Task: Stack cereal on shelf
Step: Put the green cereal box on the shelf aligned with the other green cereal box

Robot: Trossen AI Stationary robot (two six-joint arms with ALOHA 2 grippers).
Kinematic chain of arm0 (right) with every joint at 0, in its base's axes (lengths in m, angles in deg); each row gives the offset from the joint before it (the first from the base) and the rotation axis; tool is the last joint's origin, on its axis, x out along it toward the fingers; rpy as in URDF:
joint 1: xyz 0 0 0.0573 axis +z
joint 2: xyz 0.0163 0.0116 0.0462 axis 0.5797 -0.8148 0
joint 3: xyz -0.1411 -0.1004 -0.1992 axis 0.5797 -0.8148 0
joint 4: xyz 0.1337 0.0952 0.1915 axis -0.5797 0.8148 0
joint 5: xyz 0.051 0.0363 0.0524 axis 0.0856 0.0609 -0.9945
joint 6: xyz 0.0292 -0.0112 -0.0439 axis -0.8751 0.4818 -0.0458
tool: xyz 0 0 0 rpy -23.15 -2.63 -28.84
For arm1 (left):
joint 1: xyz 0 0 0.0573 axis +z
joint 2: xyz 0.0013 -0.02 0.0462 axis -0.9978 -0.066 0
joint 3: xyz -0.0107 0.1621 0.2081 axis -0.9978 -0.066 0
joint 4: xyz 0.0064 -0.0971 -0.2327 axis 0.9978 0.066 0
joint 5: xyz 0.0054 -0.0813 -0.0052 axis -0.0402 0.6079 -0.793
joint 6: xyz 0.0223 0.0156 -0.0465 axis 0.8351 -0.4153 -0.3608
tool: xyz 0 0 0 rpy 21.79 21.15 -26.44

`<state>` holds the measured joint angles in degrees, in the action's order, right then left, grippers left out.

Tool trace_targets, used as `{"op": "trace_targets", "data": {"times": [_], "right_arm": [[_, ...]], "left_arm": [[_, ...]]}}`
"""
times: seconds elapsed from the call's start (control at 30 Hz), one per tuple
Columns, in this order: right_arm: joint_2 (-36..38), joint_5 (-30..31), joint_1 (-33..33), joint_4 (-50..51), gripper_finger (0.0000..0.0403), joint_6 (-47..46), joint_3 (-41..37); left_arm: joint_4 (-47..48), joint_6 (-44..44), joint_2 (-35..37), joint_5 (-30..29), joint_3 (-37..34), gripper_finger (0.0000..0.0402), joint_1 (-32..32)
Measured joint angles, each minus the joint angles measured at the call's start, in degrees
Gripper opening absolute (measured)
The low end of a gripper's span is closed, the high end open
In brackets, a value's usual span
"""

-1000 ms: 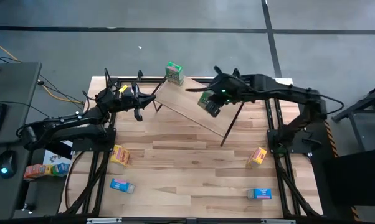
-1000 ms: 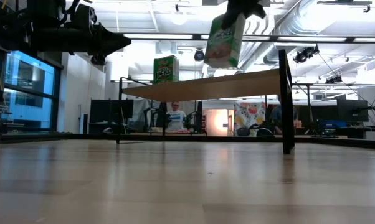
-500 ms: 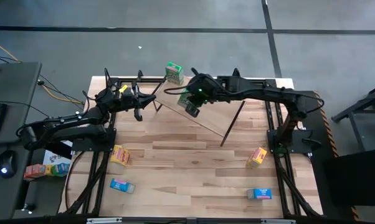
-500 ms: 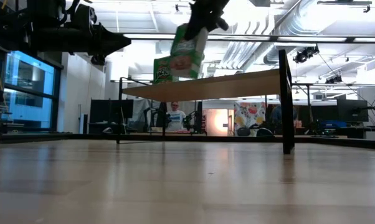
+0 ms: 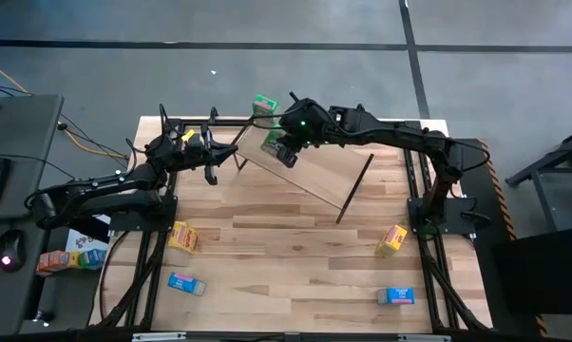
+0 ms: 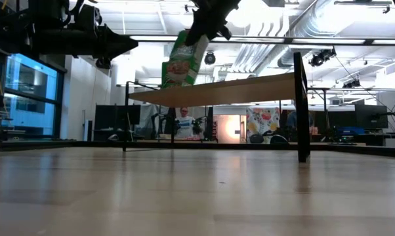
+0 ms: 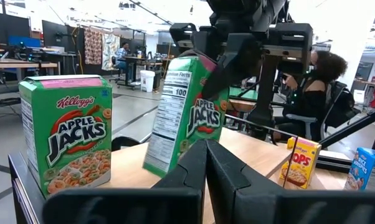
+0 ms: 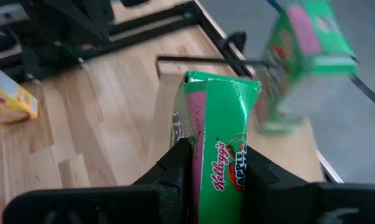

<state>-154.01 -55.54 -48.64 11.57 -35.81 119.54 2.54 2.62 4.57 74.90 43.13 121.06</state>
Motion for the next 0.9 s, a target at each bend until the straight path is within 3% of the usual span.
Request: {"op": "trace_targets", "data": {"times": [0.2,0.57,0.9], "right_arm": [[-2.47,-2.0,-0.35,-3.69,0.0084,2.67,-0.21],[-2.85,-1.12,-0.82,-5.95,0.0186,3.45,-0.21],[-2.65,1.13,-1.01,-8.13,0.0197,9.31,1.05]], "left_arm": [[-0.01,0.0,0.0,0.0,0.0,0.0,-0.02],[0.01,-0.03,-0.22,0.02,0.0,0.0,-0.02],[0.02,0.0,-0.22,0.02,0.0,0.0,-0.02]]}}
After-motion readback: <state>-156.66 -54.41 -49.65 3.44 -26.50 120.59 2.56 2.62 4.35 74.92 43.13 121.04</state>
